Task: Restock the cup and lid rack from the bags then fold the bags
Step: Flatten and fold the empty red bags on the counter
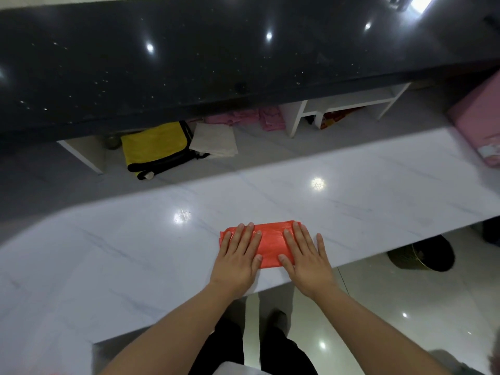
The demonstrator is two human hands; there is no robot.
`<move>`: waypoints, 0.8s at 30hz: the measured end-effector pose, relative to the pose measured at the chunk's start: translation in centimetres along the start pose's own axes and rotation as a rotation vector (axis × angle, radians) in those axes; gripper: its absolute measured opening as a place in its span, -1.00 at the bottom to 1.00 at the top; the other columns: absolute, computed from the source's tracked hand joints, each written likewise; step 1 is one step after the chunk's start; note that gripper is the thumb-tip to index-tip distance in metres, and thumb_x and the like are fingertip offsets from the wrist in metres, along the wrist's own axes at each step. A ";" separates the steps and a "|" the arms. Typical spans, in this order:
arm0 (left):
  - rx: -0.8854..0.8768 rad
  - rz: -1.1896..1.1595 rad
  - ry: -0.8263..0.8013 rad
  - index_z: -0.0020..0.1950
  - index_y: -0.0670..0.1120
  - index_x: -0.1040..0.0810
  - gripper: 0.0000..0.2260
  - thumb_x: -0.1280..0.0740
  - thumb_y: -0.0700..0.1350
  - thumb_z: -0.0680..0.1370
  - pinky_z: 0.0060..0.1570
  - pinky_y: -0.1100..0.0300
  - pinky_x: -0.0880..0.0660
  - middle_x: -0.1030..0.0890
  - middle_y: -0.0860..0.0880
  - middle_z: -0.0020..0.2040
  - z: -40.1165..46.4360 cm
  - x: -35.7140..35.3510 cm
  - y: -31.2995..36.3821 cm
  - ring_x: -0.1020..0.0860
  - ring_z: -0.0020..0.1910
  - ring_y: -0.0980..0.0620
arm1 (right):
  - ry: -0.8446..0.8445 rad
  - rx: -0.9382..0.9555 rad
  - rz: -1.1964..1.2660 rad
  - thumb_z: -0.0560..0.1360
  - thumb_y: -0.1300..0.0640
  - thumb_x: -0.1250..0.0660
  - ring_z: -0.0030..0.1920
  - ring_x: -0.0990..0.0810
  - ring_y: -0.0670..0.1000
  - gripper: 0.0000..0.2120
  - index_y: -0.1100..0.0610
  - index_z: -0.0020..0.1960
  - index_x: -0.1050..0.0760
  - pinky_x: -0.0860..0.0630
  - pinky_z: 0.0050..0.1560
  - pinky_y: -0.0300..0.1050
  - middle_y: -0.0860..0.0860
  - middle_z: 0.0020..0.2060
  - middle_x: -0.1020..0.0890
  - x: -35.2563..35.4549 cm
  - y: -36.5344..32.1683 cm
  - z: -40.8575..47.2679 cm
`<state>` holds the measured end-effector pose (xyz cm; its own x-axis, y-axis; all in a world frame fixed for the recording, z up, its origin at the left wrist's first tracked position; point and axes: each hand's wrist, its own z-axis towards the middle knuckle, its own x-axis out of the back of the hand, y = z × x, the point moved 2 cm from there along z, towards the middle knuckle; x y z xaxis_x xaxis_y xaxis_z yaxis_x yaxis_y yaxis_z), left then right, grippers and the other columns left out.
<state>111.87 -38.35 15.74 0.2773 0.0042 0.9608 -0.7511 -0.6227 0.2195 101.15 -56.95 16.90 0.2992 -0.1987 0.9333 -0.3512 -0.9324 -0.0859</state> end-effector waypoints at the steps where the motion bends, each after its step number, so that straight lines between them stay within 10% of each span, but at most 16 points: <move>1: -0.002 -0.001 -0.004 0.66 -0.06 0.00 -0.45 0.08 0.13 0.70 0.55 -0.21 -0.03 0.03 -0.08 0.66 -0.1 0.0 0.1 0.11 0.64 -0.12 | -0.010 0.006 0.001 0.58 -0.35 0.34 0.55 0.46 -0.06 -0.31 -0.06 0.57 0.46 0.33 0.57 0.18 -0.05 0.57 0.42 0.1 0.1 -0.1; 10: -0.016 -0.034 -0.073 0.67 -0.05 0.02 -0.21 0.03 0.43 0.60 0.55 -0.18 0.10 0.08 -0.06 0.66 -3.8 -0.9 0.2 0.16 0.64 -0.08 | -0.081 0.203 -0.109 0.50 -0.55 0.09 0.60 0.35 0.07 -0.03 0.05 0.63 0.28 0.28 0.55 0.26 0.01 0.61 0.29 -0.2 -1.2 -3.3; 14: -0.011 0.029 -0.143 0.66 -0.01 0.21 -0.13 -0.17 0.34 0.55 0.53 -0.13 0.30 0.22 -0.06 0.65 -5.8 -0.6 0.4 0.31 0.61 -0.09 | -0.110 0.296 -0.149 0.57 -0.27 -0.21 0.57 0.42 0.12 -0.09 -0.06 0.60 0.36 0.41 0.51 0.13 0.04 0.61 0.30 0.1 -1.6 -3.3; 17: 0.061 -0.011 -0.148 0.66 0.01 0.14 -0.20 -0.27 0.03 0.55 0.55 -0.13 0.34 0.19 -0.06 0.64 -7.7 0.2 1.1 0.20 0.62 -0.16 | -0.060 0.370 -0.159 0.29 -0.08 -0.60 0.56 -0.21 0.22 -0.04 0.00 0.59 -0.24 0.19 0.51 0.05 0.13 0.57 -0.26 1.7 -2.4 -3.8; 20: 0.126 -0.023 -0.111 0.65 0.00 -0.11 -0.27 -0.35 -0.08 0.53 0.56 -0.16 0.05 -0.09 -0.09 0.64 -10.0 1.4 2.0 -0.06 0.62 -0.19 | -0.026 0.450 -0.254 0.07 -0.08 -0.69 0.36 -0.54 0.19 -0.05 0.00 0.43 -0.51 -0.11 0.42 0.11 0.12 0.38 -0.55 2.3 -3.1 -4.3; 24: 0.257 0.097 -0.059 0.43 0.01 -0.54 -0.31 -0.58 -0.04 0.30 0.31 -0.13 -0.50 -0.57 -0.08 0.38 -13.4 2.8 2.9 -0.55 0.34 -0.14 | 0.019 0.636 -0.267 0.41 0.00 -0.50 0.46 -0.40 0.23 -0.22 -0.04 0.57 -0.29 -0.22 0.51 0.23 0.13 0.49 -0.41 2.7 -5.4 -4.5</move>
<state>102.43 -29.62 21.35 0.2513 -0.1058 0.9621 -0.6015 -0.7958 0.0696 99.87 -51.13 21.42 0.2857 0.0621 0.9563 0.3225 -0.9459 -0.0349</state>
